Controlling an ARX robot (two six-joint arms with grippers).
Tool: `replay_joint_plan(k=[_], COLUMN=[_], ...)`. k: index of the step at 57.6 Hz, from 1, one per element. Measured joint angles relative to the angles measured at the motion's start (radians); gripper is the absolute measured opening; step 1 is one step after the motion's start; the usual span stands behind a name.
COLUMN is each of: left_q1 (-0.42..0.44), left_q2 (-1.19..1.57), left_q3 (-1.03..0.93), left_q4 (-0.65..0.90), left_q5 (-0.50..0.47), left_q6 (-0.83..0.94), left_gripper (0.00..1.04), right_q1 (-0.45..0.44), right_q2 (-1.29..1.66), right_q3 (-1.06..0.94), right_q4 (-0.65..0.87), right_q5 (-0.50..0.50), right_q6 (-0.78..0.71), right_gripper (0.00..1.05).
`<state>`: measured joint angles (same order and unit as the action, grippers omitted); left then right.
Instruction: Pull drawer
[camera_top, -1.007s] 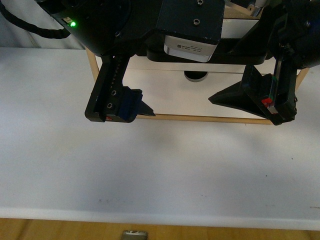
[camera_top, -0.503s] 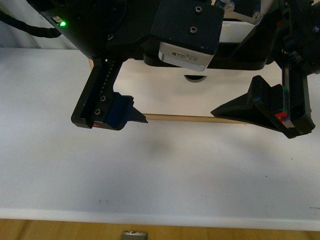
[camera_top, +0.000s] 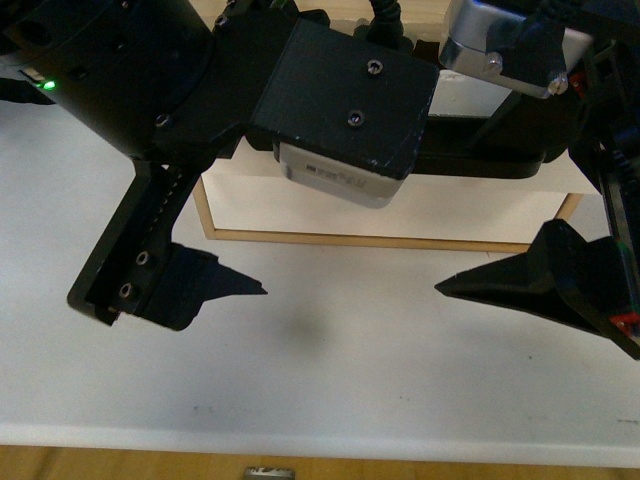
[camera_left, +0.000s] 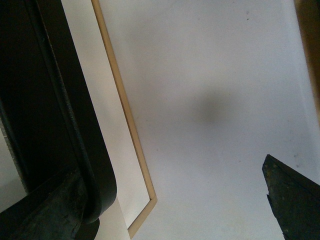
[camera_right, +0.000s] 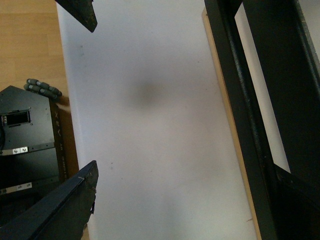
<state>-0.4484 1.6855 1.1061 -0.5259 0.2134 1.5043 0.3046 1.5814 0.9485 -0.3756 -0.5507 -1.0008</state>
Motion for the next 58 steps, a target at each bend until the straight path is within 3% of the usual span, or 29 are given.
replay_joint_plan(k=[25, 44, 58], left_q1=[0.01, 0.056, 0.124], left_q2=[-0.125, -0.254, -0.39], left_q3=[-0.125, -0.21, -0.307], left_q4=[-0.009, 0.126, 0.376], left_q5=[0.025, 0.143, 0.254], left_q6=[0.061, -0.02, -0.197], left_gripper=[0.99, 0.98, 0.98], right_q1=[0.038, -0.026, -0.108], right_q2=[-0.082, -0.186, -0.319], right_q3=[-0.079, -0.102, -0.168], right_q4=[-0.015, 0.059, 0.249], right_q5=[0.006, -0.05, -0.08], right_q6=[0.003, 0.09, 0.212], right_gripper=[0.96, 0.96, 0.96])
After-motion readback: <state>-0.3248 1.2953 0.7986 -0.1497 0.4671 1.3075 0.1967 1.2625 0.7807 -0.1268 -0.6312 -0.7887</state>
